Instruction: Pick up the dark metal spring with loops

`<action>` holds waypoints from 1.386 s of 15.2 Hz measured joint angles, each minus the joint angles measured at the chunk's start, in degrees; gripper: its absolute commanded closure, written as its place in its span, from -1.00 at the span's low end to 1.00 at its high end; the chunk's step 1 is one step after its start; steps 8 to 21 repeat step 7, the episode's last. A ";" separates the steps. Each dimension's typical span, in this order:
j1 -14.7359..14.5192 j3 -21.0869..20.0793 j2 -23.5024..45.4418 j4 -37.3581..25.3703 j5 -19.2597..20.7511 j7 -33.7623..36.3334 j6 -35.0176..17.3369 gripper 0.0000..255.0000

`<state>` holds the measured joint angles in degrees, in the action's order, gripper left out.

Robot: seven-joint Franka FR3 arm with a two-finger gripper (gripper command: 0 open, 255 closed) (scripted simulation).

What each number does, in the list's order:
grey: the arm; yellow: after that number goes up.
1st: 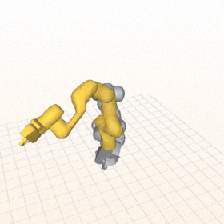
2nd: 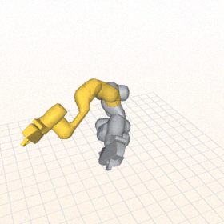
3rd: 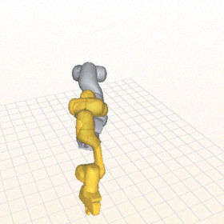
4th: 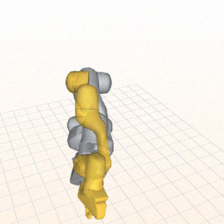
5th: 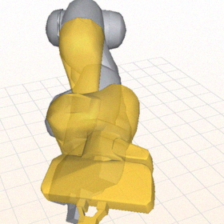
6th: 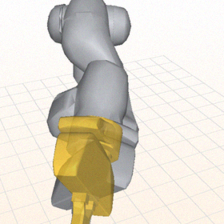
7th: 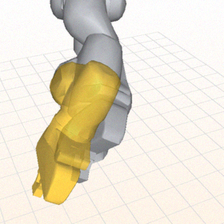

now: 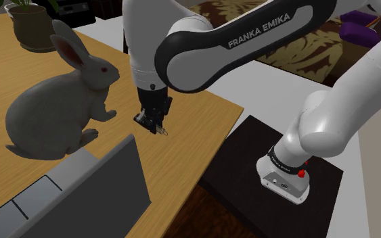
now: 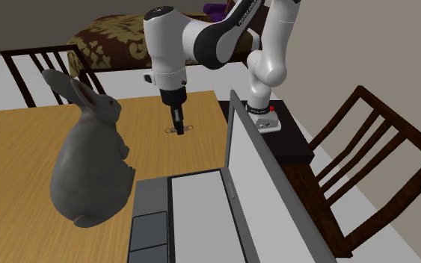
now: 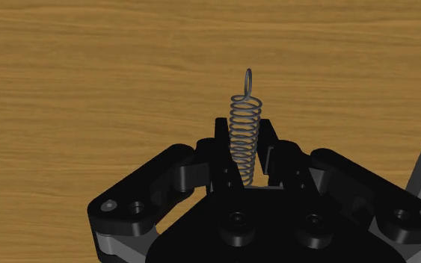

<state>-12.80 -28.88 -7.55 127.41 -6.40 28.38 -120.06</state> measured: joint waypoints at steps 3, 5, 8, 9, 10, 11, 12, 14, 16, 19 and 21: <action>0.08 0.30 -0.93 -1.41 -0.32 -0.36 2.28 1.00; 0.09 0.47 -1.54 -2.59 -0.51 -0.49 4.01 1.00; 0.09 0.59 -2.08 -3.35 -0.69 -0.60 5.27 1.00; 0.09 0.59 -2.08 -3.35 -0.69 -0.60 5.27 1.00; 0.09 0.59 -2.08 -3.35 -0.69 -0.60 5.27 1.00; 0.09 0.59 -2.08 -3.35 -0.69 -0.60 5.27 1.00; 0.09 0.59 -2.08 -3.35 -0.69 -0.60 5.27 1.00; 0.09 0.59 -2.08 -3.35 -0.69 -0.60 5.27 1.00; 0.09 0.59 -2.08 -3.35 -0.69 -0.60 5.27 1.00; 0.09 0.59 -2.08 -3.35 -0.69 -0.60 5.27 1.00; 0.09 0.59 -2.08 -3.35 -0.69 -0.60 5.27 1.00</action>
